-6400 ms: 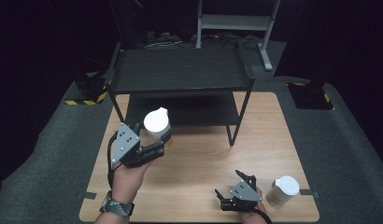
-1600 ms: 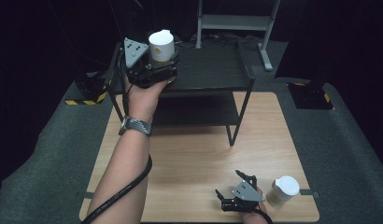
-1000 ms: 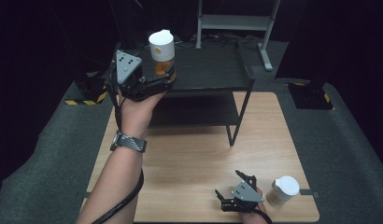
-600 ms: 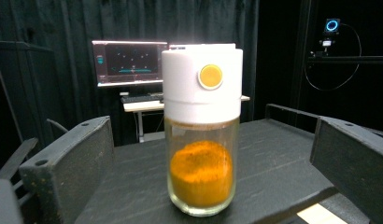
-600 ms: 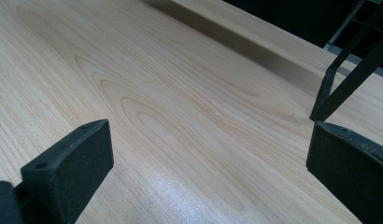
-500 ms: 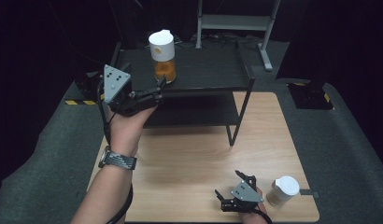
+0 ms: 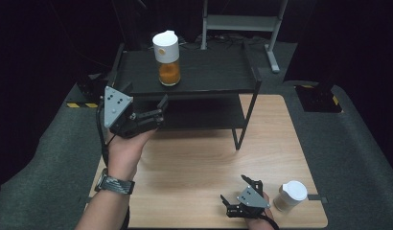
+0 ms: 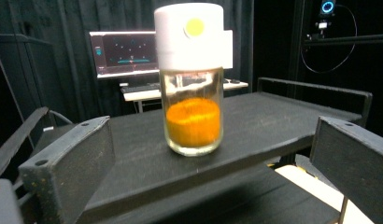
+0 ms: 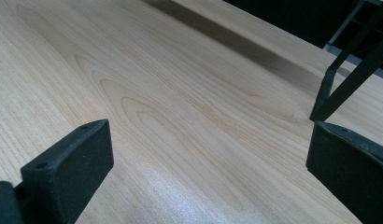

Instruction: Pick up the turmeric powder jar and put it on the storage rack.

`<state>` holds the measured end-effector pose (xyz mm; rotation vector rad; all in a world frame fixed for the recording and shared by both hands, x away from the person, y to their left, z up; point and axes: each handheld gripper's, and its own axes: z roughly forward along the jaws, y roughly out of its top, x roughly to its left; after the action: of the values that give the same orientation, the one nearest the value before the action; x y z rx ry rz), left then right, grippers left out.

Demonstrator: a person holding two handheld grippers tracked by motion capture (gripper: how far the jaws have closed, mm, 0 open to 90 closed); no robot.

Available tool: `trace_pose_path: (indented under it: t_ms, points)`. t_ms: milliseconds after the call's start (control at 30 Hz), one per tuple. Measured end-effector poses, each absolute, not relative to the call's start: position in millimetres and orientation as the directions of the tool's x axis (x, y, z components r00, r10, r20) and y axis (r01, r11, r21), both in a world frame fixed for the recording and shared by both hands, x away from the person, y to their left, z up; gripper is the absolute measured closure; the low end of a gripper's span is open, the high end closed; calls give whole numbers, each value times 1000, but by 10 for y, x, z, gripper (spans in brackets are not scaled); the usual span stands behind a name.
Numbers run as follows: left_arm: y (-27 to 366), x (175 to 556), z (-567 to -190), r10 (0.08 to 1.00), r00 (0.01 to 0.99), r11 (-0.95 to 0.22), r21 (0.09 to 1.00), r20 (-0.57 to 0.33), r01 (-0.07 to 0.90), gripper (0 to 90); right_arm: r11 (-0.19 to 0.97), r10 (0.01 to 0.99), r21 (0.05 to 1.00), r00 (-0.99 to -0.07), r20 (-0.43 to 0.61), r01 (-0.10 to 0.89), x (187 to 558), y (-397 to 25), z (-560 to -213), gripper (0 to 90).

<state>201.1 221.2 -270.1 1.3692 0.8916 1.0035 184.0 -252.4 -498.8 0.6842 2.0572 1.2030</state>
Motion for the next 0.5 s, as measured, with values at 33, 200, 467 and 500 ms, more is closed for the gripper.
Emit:
trace_pose_path:
  t_ms: [33, 200, 467, 500]
  points:
    - [2215, 1995, -2725, 938, 342, -51, 998, 64, -47, 4, 443, 708, 890, -652, -271, 111, 1839, -2523, -4987, 1]
    - [2231, 1924, -2852, 937, 343, -65, 997, 75, -41, 4, 445, 707, 888, -652, -273, 111, 1838, -2519, -4986, 1]
    - [2277, 1829, -3114, 933, 355, -53, 998, 55, -16, 4, 446, 707, 888, -652, -275, 110, 1835, -2517, -4986, 0]
    - [2282, 1820, -3147, 933, 356, -54, 998, 55, -12, 4, 447, 707, 888, -652, -275, 110, 1834, -2516, -4987, 1]
